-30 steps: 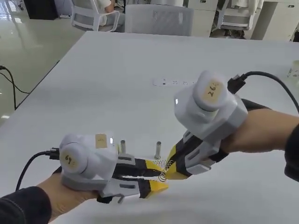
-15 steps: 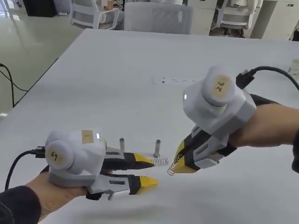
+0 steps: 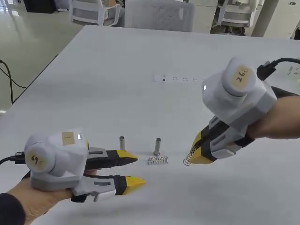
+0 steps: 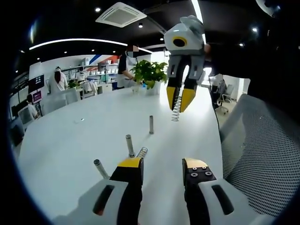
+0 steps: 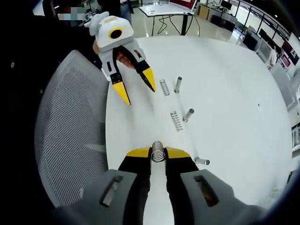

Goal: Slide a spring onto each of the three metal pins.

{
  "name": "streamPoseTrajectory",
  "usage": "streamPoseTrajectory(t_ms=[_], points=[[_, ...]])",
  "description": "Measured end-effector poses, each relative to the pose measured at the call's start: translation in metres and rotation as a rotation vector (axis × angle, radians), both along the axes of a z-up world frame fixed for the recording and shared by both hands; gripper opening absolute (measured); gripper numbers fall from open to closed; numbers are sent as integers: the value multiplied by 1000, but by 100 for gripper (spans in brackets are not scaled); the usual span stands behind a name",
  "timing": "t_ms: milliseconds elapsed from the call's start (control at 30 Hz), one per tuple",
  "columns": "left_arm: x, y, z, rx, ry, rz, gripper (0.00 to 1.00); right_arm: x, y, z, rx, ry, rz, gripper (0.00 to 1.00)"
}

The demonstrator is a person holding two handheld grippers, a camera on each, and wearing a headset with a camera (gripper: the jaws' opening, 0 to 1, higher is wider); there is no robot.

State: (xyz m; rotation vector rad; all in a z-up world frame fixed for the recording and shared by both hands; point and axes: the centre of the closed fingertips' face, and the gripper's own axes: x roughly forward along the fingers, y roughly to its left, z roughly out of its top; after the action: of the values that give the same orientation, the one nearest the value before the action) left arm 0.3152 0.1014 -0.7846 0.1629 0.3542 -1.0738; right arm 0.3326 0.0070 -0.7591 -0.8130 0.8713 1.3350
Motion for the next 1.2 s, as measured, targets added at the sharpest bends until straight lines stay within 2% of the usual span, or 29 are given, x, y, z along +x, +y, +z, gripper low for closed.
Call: streamPoseTrajectory(t_ms=[233,600,833,1200], points=[[0,14,-8,20,6,44,38,6,-10,0,-18,-7,-17,12],[3,35,-11,5,22,128,47,17,-22,6,-31,-23,-51,12],[5,41,-13,6,22,153,52,26,-31,12,-35,-34,-74,13],[9,50,-18,34,16,173,60,48,-42,17,-58,-53,-108,13]])
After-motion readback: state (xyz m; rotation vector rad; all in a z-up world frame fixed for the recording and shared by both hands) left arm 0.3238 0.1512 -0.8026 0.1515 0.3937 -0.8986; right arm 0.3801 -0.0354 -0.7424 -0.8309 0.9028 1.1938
